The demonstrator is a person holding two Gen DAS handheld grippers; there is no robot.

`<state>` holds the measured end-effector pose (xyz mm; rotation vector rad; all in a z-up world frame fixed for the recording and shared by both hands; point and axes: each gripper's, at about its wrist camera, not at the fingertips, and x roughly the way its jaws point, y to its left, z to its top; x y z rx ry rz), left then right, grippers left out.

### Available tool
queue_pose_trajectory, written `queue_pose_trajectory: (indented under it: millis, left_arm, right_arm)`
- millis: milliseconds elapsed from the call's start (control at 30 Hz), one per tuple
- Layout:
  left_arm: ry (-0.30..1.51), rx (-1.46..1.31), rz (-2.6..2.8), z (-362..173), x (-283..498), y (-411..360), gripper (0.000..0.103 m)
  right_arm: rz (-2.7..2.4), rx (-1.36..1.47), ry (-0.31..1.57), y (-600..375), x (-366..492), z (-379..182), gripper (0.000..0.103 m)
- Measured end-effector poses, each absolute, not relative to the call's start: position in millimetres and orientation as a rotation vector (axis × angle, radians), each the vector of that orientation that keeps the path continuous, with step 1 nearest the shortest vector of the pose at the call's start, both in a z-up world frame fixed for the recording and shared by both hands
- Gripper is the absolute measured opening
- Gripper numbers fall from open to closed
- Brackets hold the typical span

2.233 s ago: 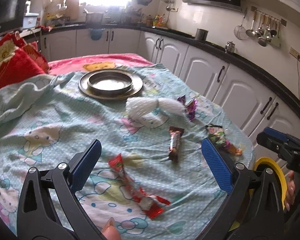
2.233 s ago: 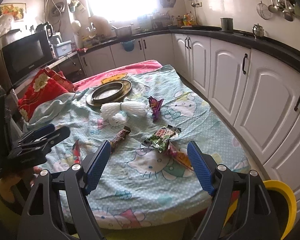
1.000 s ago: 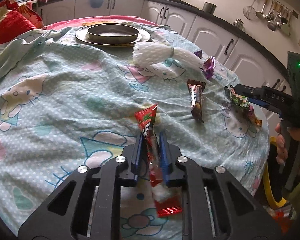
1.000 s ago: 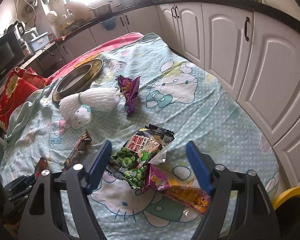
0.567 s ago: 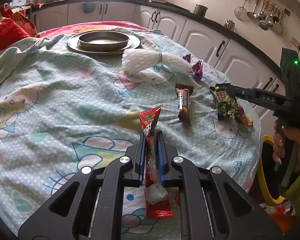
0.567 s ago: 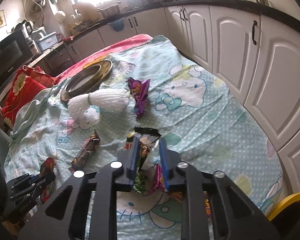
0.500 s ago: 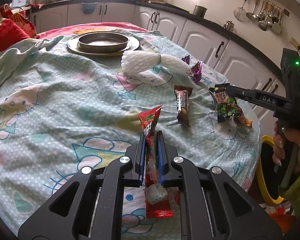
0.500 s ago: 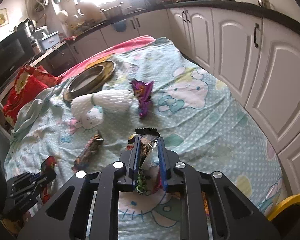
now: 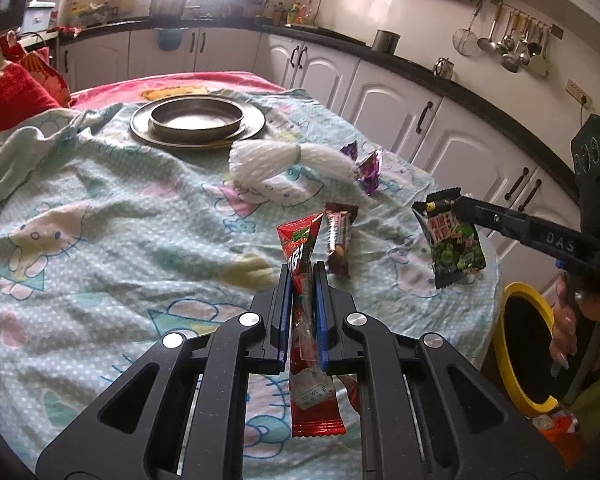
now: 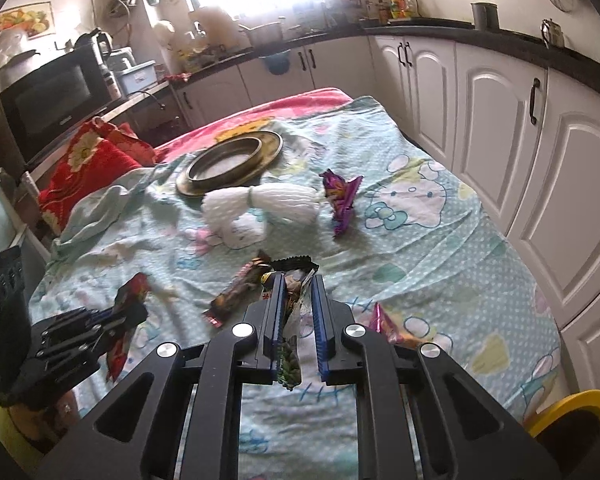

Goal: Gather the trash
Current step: 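Carry the red snack tube and green snack bag over the trash bin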

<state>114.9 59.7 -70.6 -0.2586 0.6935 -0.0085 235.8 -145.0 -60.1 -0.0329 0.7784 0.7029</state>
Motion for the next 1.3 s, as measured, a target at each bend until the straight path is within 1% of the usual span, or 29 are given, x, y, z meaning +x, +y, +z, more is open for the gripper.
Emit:
queue_pose_trajectory:
  millis: [633, 1000, 1300]
  left_arm:
    - [0.603, -0.211, -0.099, -29.4, 102.4, 18.3, 0.006]
    - [0.59, -0.178, -0.172, -18.8, 102.6, -13.1, 0.006]
    - [0.582, -0.144, -0.22, -11.5, 105.8, -35.7, 0.006]
  right_arm:
    - [0.733, -0.01, 0.676, -183.9, 184.0, -12.0, 0.013]
    - [0.686, 0.017, 0.621, -215.0, 165.0, 4.1, 0.013]
    - [0.644, 0.048, 0.604, -242.3, 157.0, 7.0, 0.013]
